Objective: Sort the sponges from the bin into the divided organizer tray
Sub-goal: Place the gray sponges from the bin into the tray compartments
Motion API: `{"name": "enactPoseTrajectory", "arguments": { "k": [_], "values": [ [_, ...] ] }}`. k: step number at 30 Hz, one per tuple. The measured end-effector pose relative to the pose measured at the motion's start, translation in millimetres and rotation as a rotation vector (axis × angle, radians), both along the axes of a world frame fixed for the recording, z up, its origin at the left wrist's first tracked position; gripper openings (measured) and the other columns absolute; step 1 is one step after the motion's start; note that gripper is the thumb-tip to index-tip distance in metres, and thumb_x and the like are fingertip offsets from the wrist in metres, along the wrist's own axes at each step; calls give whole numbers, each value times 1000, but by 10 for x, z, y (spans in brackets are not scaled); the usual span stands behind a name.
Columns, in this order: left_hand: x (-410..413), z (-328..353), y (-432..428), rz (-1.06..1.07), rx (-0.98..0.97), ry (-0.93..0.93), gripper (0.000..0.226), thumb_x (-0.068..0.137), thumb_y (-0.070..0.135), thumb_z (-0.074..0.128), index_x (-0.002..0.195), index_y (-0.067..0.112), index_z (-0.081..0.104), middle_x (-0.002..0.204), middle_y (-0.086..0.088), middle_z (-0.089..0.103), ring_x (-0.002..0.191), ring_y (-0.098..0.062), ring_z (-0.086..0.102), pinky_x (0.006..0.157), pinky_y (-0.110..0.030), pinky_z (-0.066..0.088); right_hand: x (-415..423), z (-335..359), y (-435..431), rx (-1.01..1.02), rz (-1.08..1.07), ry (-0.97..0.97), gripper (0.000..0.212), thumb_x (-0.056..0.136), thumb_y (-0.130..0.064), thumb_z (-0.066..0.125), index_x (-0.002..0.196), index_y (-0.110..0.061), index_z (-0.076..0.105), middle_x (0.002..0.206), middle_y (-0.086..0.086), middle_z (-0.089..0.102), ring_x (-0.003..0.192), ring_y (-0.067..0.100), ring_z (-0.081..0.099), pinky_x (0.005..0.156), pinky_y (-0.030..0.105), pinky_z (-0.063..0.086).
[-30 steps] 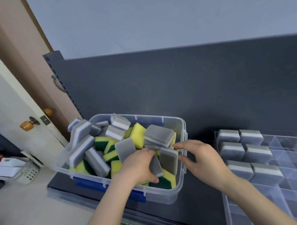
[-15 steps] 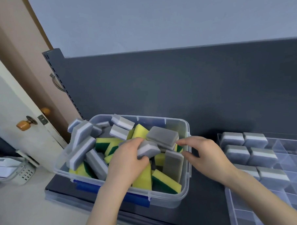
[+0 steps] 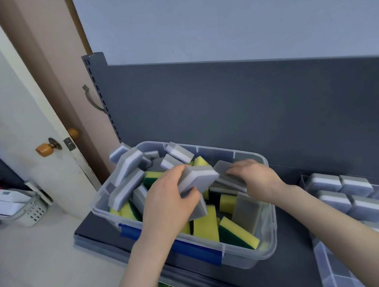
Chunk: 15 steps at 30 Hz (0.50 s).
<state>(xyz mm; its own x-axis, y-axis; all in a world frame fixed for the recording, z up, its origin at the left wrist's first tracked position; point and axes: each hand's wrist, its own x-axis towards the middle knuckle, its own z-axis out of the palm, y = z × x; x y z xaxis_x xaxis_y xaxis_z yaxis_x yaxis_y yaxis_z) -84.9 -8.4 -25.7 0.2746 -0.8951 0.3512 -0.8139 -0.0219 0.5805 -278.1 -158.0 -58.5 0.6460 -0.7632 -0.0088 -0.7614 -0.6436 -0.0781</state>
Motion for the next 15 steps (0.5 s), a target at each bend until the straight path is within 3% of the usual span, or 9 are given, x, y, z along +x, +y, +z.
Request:
{"name": "enactPoseTrajectory", "arguments": {
  "k": [5,10,15],
  "values": [
    [190,19,-24,-9,-72,31,28,78,27,62,99,40,48,81,24,52,83,5,52,55,-11,39,157,-71,-67,139,25,170,79,82,-4,52,149,-30,19,156,-11,17,142,18,15,113,29,24],
    [364,40,-98,-17,-100,77,22,79,31,62,96,34,49,76,18,51,71,0,52,54,-13,35,330,-36,-52,53,-11,150,68,84,-9,48,144,-36,29,144,-9,41,127,20,37,99,31,41],
    [432,33,-195,-84,-75,101,26,80,30,64,95,36,43,79,19,50,76,4,51,55,-11,36,470,-35,51,23,-81,109,62,81,-6,46,132,-42,41,127,-9,53,115,21,46,78,33,50]
  ]
}}
